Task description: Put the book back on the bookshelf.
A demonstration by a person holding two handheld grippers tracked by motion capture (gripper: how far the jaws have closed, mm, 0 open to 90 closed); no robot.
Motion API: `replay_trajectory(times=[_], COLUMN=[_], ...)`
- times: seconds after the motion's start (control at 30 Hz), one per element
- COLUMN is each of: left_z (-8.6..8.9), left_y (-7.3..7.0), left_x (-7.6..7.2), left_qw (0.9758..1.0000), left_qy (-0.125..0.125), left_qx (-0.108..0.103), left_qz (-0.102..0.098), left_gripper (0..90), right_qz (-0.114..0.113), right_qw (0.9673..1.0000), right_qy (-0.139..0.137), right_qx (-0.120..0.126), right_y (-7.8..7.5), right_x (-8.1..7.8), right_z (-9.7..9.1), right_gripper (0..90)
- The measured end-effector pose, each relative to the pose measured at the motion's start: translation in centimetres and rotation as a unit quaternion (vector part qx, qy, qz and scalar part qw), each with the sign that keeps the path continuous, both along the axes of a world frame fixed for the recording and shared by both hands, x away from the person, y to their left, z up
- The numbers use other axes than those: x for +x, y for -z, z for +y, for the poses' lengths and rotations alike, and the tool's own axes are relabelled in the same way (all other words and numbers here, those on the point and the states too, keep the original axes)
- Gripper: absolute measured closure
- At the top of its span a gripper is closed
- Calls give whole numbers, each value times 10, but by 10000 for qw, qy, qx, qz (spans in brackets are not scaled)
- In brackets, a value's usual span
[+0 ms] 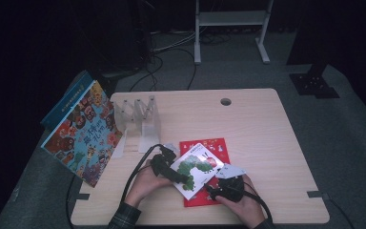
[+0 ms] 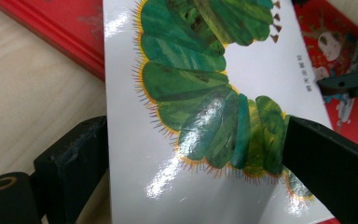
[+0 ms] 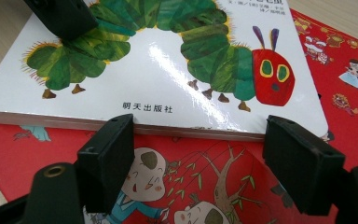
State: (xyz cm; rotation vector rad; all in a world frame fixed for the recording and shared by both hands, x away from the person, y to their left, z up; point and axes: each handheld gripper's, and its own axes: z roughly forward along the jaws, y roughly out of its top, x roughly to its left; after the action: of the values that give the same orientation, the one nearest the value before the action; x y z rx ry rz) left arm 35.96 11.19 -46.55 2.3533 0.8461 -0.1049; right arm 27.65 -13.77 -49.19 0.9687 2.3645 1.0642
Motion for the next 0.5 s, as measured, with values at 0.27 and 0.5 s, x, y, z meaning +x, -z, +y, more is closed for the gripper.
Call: replay_trajectory(times=[0.27,0.5], left_z=[4,8], left_y=[-20,-45], left_x=[-5,-14], left_qw=[9993,9962], left_qy=[8,128], left_qx=[-262,-529], left_qz=[-279,-680], left_gripper=[114,205], right_qz=[107,163], right_qw=[9999,9998], right_qy=[64,98], right_qx=[45,63], right_y=[0,0], right_x=[2,5], right_z=[0,1], right_gripper=[209,199])
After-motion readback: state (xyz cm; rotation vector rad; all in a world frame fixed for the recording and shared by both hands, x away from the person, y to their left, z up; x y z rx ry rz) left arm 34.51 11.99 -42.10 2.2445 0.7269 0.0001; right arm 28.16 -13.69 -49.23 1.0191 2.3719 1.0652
